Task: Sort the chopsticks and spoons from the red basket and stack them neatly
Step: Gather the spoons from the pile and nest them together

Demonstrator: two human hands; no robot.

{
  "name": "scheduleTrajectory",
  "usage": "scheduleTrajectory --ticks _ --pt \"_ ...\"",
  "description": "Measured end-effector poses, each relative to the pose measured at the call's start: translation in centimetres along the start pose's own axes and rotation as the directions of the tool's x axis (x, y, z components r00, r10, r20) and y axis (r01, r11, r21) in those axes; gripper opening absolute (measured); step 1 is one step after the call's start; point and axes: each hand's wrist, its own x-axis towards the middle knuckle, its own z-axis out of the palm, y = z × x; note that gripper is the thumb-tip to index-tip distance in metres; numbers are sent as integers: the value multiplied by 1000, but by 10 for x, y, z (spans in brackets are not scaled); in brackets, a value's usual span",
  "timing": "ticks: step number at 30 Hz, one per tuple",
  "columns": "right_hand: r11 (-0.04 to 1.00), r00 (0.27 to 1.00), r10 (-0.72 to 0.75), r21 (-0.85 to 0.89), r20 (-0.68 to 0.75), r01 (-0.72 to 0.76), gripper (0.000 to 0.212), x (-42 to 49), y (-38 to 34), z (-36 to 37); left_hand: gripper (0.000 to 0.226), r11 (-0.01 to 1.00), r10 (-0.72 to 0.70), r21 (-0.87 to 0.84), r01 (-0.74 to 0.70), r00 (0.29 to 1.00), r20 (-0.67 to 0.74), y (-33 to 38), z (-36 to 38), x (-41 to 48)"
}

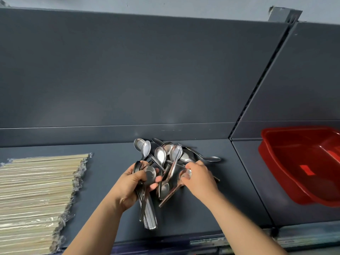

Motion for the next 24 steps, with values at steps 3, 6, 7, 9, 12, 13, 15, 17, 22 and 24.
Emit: scheduleTrajectory --ticks 3,6,7,9,12,13,15,17,22,24 --pt "999 999 -38 30 38 37 23 4 4 5 30 1000 -11 14 11 1000 20 0 0 1" --pt "998 991 -70 17 111 68 30 8 7 8 14 997 -17 71 12 998 63 -2 1 0" --pt "997 989 -67 58 135 60 30 9 8 9 10 998 -19 68 14 998 67 -3 3 -1" --pt "994 988 -30 107 155 13 23 8 9 9 3 998 -26 60 21 996 90 -5 6 -3" --pt "996 989 -3 85 148 -10 19 11 11 12 5 999 -33 25 31 995 95 -8 12 -6" --pt "995 988 1 99 157 -17 19 11 11 12 8 999 -35 10 34 996 80 -8 14 -7" --pt "987 988 24 155 151 -48 19 11 12 11 13 999 -35 10 34 997 63 -9 15 -6" --pt "947 989 60 304 139 -100 18 8 10 4 21 999 -31 36 30 998 49 -9 13 -4" --pt "718 956 52 655 289 -237 14 -4 -19 -8 31 999 -6 48 0 992 122 -14 13 -1" --pt "662 947 18 706 321 -252 12 -8 -32 -3 32 995 21 93 -34 990 136 -15 15 -2"
